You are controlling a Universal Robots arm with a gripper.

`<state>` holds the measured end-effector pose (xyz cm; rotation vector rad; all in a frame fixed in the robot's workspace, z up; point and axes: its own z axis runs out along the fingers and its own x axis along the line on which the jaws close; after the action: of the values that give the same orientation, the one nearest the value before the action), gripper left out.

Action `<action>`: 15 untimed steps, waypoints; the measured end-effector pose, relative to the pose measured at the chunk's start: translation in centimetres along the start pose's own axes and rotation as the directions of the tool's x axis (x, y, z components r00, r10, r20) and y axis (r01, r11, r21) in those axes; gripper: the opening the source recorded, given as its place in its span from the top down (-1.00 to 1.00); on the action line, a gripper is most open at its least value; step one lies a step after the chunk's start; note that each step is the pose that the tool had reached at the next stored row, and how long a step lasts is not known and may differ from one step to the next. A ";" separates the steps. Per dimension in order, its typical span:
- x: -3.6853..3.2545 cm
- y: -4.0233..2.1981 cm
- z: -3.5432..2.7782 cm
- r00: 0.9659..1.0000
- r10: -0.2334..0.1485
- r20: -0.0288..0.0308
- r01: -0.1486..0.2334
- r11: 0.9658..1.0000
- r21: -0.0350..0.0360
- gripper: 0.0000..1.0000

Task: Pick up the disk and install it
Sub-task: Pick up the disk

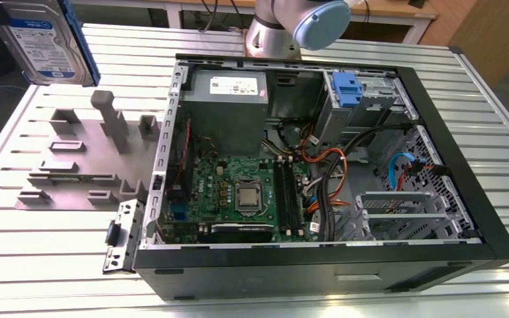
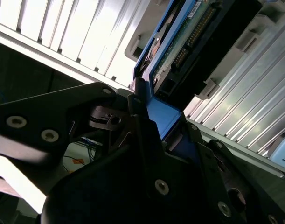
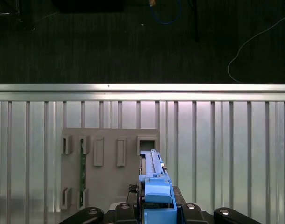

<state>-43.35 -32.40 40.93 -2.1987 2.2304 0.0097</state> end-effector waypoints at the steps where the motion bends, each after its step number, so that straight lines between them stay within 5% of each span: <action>1: 0.00 0.00 0.00 1.000 0.000 0.001 0.000 1.000 0.000 0.27; 15: 0.00 -0.35 -0.01 1.000 0.000 0.001 0.000 1.000 0.000 0.27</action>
<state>-43.01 -32.41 40.93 -2.1983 2.2298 0.0114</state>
